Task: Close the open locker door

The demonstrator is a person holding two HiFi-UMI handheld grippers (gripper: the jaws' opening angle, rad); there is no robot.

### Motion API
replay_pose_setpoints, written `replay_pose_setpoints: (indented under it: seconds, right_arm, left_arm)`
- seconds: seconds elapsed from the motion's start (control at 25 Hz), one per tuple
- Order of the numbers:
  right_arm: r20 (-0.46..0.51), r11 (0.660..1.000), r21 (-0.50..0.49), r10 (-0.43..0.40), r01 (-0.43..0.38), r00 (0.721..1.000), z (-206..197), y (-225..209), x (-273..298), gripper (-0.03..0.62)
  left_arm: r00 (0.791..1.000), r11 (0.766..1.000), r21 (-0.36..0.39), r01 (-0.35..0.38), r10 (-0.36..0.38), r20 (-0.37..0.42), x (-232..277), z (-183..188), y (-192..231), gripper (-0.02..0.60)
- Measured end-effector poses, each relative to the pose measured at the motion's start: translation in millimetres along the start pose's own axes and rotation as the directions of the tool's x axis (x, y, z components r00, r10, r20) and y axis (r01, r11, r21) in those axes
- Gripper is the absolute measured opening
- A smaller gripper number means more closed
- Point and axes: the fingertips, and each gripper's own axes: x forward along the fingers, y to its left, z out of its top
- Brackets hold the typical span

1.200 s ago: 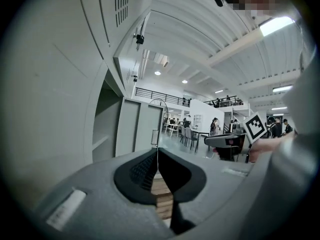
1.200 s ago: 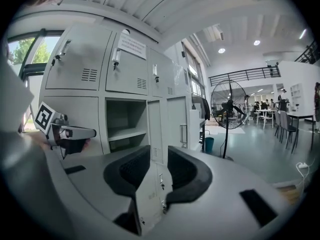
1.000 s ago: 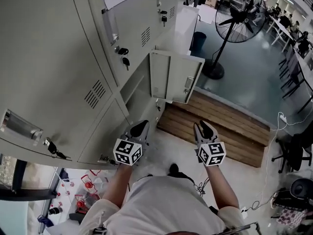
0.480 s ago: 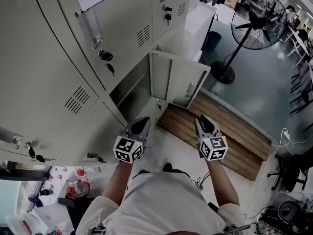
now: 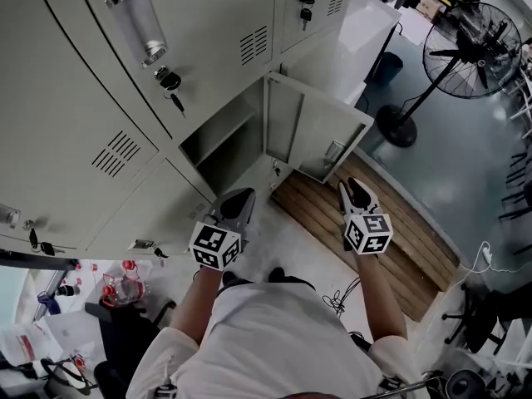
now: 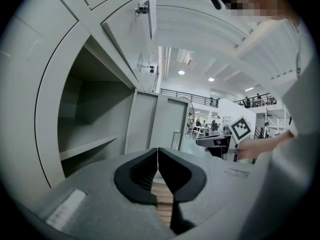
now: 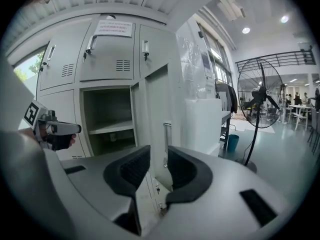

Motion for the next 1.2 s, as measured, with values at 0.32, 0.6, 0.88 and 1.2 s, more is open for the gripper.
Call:
replay_pose_setpoints:
  seconds: [0.32, 0.6, 0.88, 1.2]
  right_arm:
    - [0.003, 1.000, -0.004, 0.031, -0.031, 1.000, 8, -20, 33, 0.097]
    - [0.002, 0.999, 0.004, 0.046, -0.046, 0.999, 14, -31, 56, 0.097]
    - [0.004, 0.998, -0.011, 0.056, -0.056, 0.998, 16, -35, 66, 0.100]
    - [-0.001, 0.998, -0.037, 0.049, -0.049, 0.999, 17, -37, 69, 0.098]
  left_arm:
    - [0.997, 0.997, -0.023, -0.080, 0.080, -0.001, -7, -8, 4, 0.015]
    - [0.990, 0.989, -0.033, -0.144, 0.144, -0.003, -19, -11, 17, 0.015]
    - [0.985, 0.985, -0.040, -0.170, 0.170, -0.010, -23, -13, 23, 0.015]
    - [0.985, 0.983, -0.051, -0.175, 0.174, -0.017, -23, -18, 23, 0.015]
